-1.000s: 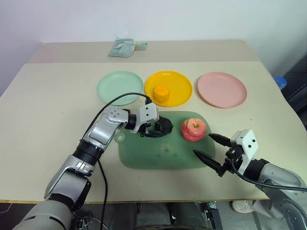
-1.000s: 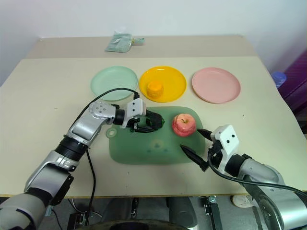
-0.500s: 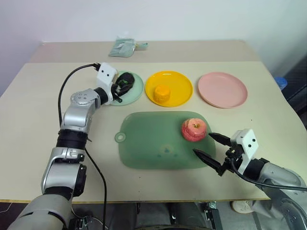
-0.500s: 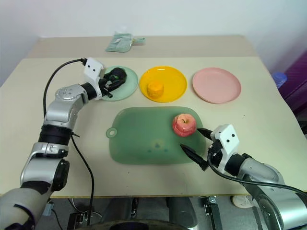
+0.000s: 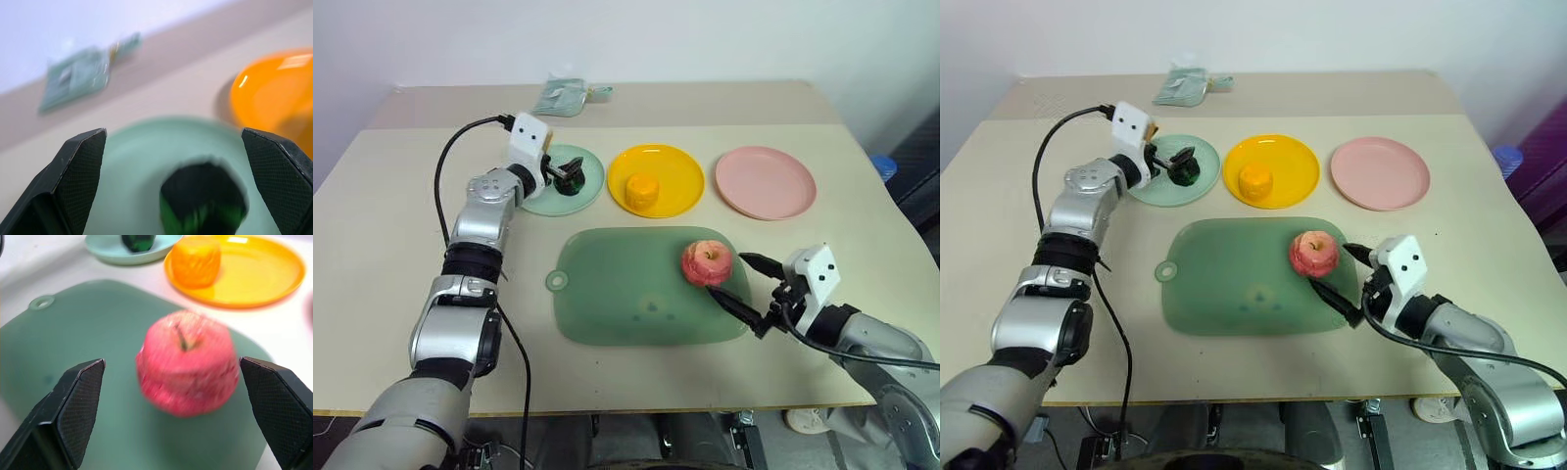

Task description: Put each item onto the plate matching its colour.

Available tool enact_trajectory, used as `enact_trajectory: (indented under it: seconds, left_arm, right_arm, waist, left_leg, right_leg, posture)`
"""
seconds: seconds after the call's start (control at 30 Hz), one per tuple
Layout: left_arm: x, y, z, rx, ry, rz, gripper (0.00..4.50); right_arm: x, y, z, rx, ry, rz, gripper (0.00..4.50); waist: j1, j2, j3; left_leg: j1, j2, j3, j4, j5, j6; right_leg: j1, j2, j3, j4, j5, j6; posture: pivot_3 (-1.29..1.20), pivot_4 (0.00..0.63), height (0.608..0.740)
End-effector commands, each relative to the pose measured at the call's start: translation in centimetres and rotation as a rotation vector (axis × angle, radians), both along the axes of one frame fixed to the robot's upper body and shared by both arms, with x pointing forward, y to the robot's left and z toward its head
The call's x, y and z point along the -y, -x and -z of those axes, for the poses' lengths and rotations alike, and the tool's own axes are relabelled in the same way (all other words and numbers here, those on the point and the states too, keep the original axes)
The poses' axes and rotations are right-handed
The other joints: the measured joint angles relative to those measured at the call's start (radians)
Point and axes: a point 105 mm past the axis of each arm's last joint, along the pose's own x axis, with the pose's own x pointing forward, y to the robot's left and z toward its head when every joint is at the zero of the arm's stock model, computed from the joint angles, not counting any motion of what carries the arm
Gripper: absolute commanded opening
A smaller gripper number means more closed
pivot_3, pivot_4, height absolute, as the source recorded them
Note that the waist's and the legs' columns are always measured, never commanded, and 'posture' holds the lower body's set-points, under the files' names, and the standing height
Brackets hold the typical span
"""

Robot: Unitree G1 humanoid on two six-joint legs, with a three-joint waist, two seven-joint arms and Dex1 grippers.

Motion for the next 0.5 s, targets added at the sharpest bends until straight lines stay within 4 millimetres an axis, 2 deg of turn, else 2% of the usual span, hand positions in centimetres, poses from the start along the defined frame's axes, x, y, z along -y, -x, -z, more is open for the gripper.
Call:
enact_trajectory:
  seconds: [0.03,0.13,0.23,0.3,0.43,0.5]
  left_arm:
    - [3.3,5.3,0.3,-0.003,-0.036,0.366,4.47]
    - [4.7,9.6,3.3,-0.085,-0.147,0.566,4.47]
    - [5.1,12.5,5.4,-0.169,-0.207,0.678,4.47]
    - [5.3,13.4,5.9,-0.191,-0.213,0.702,4.47]
    - [5.3,13.8,6.1,-0.205,-0.199,0.689,4.47]
    - [5.1,13.6,6.2,-0.210,-0.194,0.674,4.50]
  right_arm:
    - [-0.7,-0.4,-1.3,0.050,-0.028,0.000,4.50]
    - [-0.4,-1.5,-0.4,0.031,0.015,0.033,4.50]
    - [-0.1,-2.6,0.8,-0.001,0.065,0.053,4.50]
    - [0.0,-2.9,1.5,-0.019,0.085,0.056,4.50]
    - [0.0,-3.1,1.9,-0.032,0.091,0.051,4.50]
    - [-0.1,-3.3,1.5,-0.017,0.072,0.052,3.97]
  waist:
    - [-0.001,0.000,0.000]
    - [0.000,0.000,0.000]
    - [0.005,0.000,0.000]
    - [0.005,0.001,0.000]
    - [0.004,0.000,0.000]
    - [0.003,0.000,0.000]
  left_leg:
    - [0.000,0.001,0.000,0.000,0.001,-0.001]
    - [0.000,0.002,-0.001,0.001,0.000,0.000]
    - [0.000,0.001,0.000,0.002,0.000,0.000]
    - [0.000,0.001,0.000,0.003,-0.001,0.001]
    - [0.000,0.001,0.000,0.004,-0.001,0.002]
    - [0.000,0.001,0.000,0.004,-0.001,0.002]
  right_leg:
    - [0.000,0.000,0.000,0.000,0.000,0.000]
    - [0.000,0.000,0.001,0.000,0.000,0.000]
    - [0.001,0.000,0.000,0.001,0.000,0.000]
    - [0.002,0.000,0.000,0.001,0.000,0.000]
    - [0.002,0.000,0.000,0.001,0.000,0.000]
    - [0.002,0.001,0.000,0.001,0.000,0.000]
  posture:
    - [0.00,0.150,0.740]
    - [0.00,0.150,0.740]
    - [0.00,0.150,0.740]
    - [0.00,0.150,0.740]
    - [0.00,0.150,0.740]
    - [0.00,0.150,0.740]
